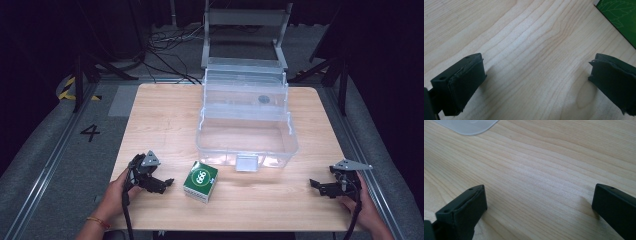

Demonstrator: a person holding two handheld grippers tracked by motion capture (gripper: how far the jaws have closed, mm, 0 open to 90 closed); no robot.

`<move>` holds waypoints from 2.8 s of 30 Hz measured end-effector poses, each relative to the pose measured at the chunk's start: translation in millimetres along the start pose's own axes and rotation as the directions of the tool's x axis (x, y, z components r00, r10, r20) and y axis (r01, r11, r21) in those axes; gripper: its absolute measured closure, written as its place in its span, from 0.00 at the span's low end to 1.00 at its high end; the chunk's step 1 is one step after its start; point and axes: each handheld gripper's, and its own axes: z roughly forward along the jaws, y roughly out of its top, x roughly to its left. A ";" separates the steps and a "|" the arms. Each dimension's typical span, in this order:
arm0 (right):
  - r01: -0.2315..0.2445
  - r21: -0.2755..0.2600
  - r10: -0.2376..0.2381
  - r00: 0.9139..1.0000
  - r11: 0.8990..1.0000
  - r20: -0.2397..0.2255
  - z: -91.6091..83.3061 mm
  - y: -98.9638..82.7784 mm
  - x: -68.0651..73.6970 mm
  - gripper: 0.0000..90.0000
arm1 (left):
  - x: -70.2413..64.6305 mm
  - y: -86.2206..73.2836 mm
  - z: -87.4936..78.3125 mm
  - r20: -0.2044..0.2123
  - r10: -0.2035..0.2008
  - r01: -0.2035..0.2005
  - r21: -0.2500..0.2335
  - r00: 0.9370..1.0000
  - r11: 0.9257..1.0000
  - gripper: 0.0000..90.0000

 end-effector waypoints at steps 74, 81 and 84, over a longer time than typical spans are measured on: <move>0.123 -0.120 -0.133 0.988 0.985 -0.077 19.9 130.3 45.7 0.37 | -89.5 38.0 -28.5 0.224 0.209 -0.210 -0.021 0.952 0.978 0.16; 0.072 -0.120 -0.084 0.992 0.990 -0.095 19.9 127.6 45.5 0.39 | -102.8 43.4 -30.5 0.187 0.213 -0.215 -0.008 0.959 0.977 0.14; 0.072 -0.121 -0.084 0.992 0.990 -0.095 19.6 127.2 46.4 0.39 | -104.1 46.0 -33.8 0.174 0.186 -0.188 -0.009 0.967 0.982 0.15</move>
